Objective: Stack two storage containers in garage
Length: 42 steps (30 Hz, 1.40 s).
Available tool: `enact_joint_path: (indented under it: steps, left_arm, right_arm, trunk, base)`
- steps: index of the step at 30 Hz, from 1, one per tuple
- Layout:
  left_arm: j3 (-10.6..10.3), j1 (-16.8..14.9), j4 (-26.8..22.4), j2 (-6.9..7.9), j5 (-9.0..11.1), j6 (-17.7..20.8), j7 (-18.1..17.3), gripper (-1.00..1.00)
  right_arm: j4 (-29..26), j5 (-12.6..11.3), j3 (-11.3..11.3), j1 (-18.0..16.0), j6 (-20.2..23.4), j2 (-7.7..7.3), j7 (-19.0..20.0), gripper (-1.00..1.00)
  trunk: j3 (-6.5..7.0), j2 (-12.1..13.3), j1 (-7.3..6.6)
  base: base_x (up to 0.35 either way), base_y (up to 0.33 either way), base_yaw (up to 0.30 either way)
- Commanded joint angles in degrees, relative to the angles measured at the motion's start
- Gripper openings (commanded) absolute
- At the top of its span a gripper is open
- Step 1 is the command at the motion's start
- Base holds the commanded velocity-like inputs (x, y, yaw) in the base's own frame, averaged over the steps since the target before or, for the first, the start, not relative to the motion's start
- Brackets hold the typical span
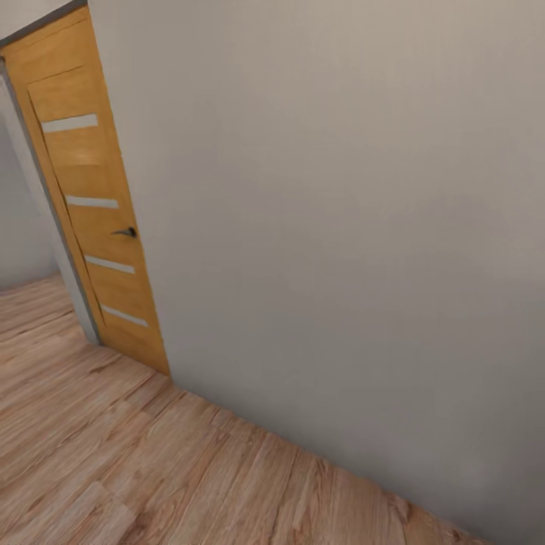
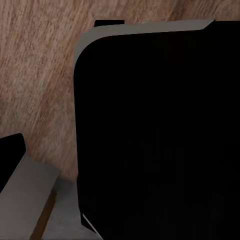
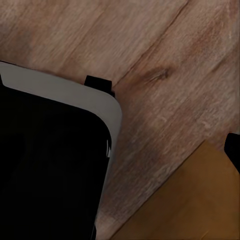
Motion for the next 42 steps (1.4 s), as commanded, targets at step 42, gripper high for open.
enact_joint_path:
  steps: [42]
  left_arm:
    - [0.1,0.0,0.0,0.0,0.0,0.0,0.1,1.0]
  right_arm:
    - [0.1,-0.4,0.5,0.0,-0.4,0.2,0.0,1.0]
  trunk:
    - [-0.06,0.0,0.0]
  base:
    - [0.001,0.0,0.267]
